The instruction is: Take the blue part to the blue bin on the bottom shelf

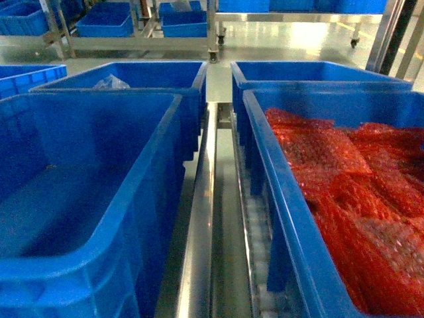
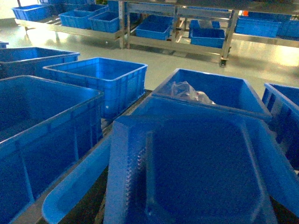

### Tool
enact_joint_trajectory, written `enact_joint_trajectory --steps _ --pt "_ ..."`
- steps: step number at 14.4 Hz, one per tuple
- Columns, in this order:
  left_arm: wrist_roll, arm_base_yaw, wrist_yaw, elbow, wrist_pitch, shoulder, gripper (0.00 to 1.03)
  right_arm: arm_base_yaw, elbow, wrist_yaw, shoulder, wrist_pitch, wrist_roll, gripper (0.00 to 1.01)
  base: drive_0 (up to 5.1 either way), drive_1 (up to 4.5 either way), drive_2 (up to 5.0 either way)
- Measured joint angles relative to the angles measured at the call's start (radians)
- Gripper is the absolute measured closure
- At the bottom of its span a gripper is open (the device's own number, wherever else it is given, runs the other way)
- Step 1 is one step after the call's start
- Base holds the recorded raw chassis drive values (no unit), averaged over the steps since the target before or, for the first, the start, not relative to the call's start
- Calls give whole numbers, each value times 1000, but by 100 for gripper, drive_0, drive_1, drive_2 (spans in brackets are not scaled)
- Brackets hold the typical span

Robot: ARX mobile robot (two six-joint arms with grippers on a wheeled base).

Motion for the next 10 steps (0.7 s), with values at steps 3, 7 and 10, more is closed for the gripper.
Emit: enact_joint_trajectory --steps 3,7,10 --pt "0 0 0 0 3 2 60 0 0 1 0 1 0 3 0 0 0" --pt "0 0 0 0 3 2 60 0 0 1 0 1 0 3 0 0 0" --pt "0 0 0 0 3 2 60 0 0 0 0 1 0 3 0 0 0"
